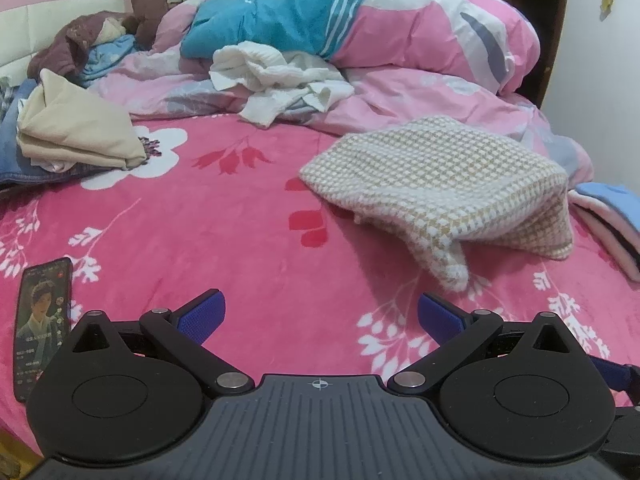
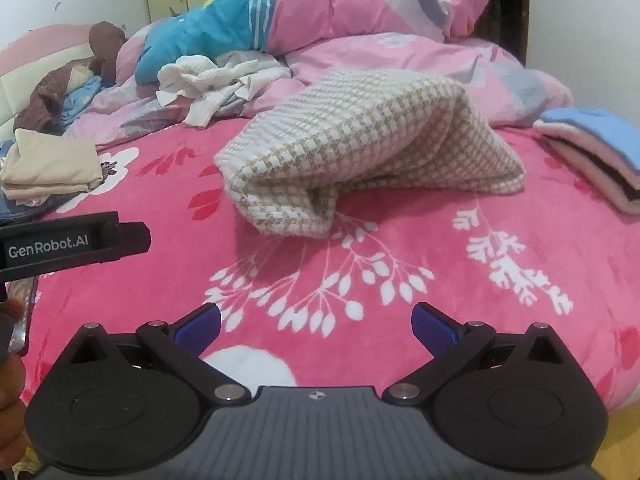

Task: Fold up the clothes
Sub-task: 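Move both open grippers toward the crumpled houndstooth sweater on the bed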

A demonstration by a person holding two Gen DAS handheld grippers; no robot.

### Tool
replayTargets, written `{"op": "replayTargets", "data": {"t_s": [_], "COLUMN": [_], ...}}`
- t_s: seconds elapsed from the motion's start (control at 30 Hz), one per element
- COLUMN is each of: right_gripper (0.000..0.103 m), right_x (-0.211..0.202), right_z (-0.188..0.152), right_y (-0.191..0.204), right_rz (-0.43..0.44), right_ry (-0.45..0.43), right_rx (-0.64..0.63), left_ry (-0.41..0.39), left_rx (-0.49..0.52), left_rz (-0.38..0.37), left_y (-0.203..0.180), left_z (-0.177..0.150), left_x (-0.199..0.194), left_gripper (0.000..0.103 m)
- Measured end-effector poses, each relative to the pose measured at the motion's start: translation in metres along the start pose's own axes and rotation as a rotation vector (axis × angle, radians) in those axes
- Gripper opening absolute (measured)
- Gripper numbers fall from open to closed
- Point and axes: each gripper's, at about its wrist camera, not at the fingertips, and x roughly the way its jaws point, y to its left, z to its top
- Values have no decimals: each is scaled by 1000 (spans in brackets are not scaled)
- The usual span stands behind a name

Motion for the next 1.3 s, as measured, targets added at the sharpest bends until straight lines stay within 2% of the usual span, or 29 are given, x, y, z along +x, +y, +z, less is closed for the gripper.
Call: {"op": "replayTargets", "data": {"t_s": [0.1,0.17,0.3,0.4,0.53,0.6,0.77,0.87,1.07,1.2,1.3], "right_gripper": [103,103,103,103,103,103,103,103,103,103,103], "right_x": [1,2,4,6,8,9,8,7,6,5,4], "right_z": [2,3,5,2,2,3,3,4,4,4,4], "right_y": [-3,-4,-8,-7,-10,-12,-15,-15,-12,-13,-11], "right_rz": [2,4,7,1,8,8,9,9,8,17,22], "right_ry": [2,4,7,-1,1,2,-5,-11,-18,-20,-22], "right_rx": [13,22,39,34,46,51,56,54,47,53,46], "left_ry": [-23,-10,36,104,159,197,157,95,76,14,-4], "left_rx": [-16,-17,-18,16,-43,19,54,70,62,84,74], "left_rz": [27,43,-27,-31,-81,-166,-87,-18,-64,-25,-48], "left_y": [-4,-8,0,-5,-3,-3,-5,-3,3,1,4], "left_z": [-3,-4,-3,-10,-15,-14,-18,-18,-16,-19,-20], "left_x": [-1,5,10,17,18,22,21,18,17,12,8], "left_gripper": [102,102,103,103,103,103,103,103,98,97,98]}}
